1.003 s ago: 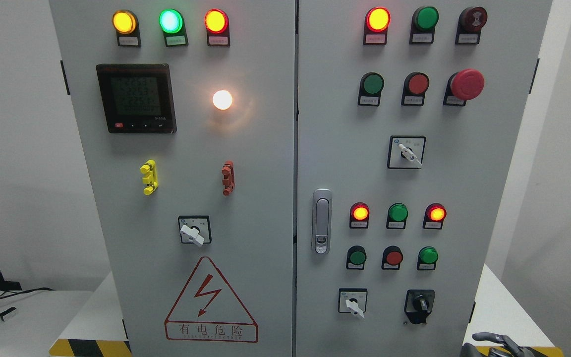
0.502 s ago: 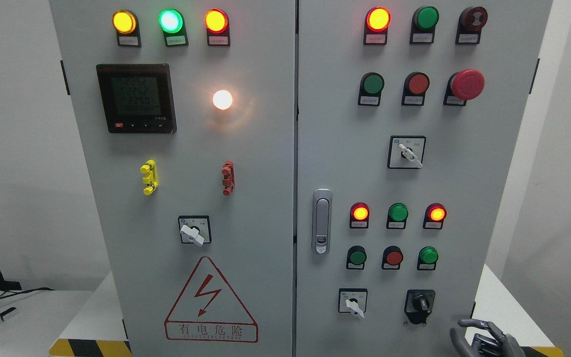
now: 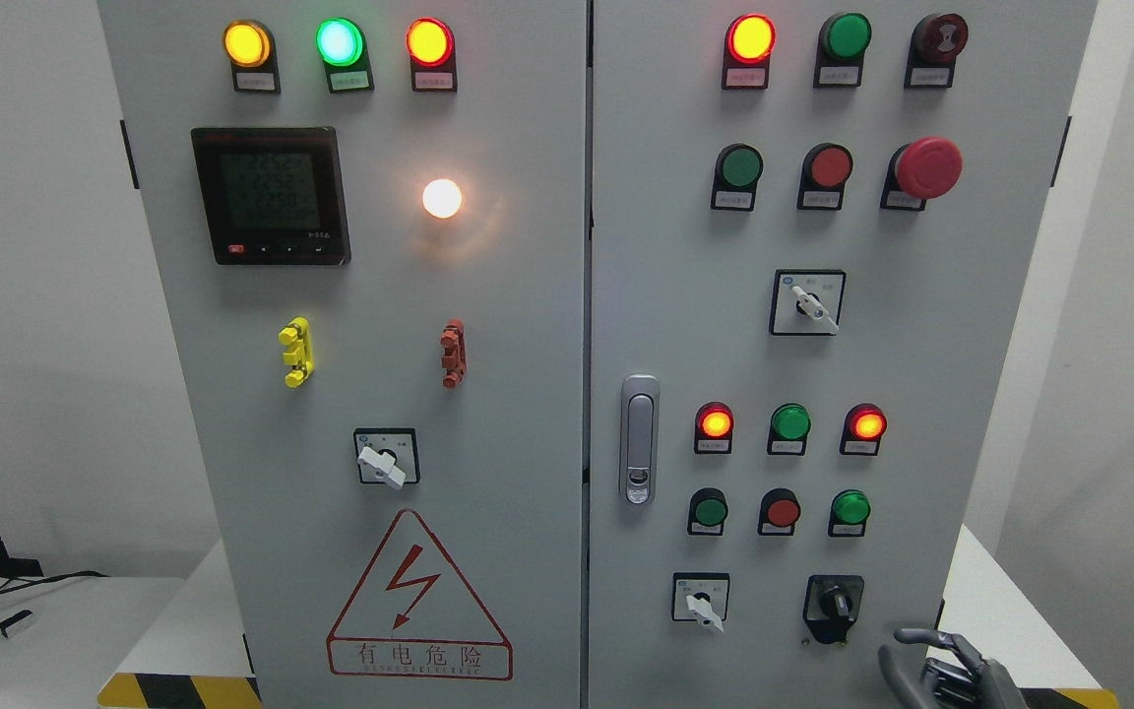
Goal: Trip black knob to open circuit
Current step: 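Raise the right hand up toward the black rotary knob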
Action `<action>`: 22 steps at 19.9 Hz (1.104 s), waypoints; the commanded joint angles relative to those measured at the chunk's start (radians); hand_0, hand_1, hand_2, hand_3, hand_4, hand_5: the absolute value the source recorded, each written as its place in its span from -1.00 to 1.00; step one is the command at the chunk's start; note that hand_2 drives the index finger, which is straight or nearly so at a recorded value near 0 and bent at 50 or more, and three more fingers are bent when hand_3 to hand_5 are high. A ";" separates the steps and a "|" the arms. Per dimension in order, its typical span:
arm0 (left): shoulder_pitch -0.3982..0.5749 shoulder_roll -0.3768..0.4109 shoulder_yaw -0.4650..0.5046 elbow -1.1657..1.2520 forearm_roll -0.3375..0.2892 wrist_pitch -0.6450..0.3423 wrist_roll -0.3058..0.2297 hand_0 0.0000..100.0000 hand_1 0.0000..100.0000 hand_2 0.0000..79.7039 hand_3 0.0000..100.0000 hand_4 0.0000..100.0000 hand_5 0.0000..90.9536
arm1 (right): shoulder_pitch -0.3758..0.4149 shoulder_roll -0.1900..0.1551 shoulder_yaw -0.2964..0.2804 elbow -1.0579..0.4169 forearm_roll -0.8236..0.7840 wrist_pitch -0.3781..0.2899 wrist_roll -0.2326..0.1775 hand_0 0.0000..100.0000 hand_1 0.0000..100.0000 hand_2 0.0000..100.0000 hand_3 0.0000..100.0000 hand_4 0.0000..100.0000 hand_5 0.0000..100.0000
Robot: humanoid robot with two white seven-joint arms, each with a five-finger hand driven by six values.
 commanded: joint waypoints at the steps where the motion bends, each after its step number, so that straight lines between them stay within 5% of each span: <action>1: 0.000 0.000 0.000 0.000 -0.031 0.001 0.001 -0.76 -0.22 -1.00 -1.00 -1.00 -1.00 | -0.002 0.019 0.035 -0.011 0.000 0.001 -0.001 -0.44 0.39 -0.16 1.00 1.00 0.94; 22: 0.000 -0.001 0.000 0.000 -0.031 0.001 0.001 -0.76 -0.22 -1.00 -1.00 -1.00 -1.00 | -0.016 0.038 0.058 -0.032 0.005 0.011 -0.001 -0.43 0.39 -0.16 1.00 1.00 0.93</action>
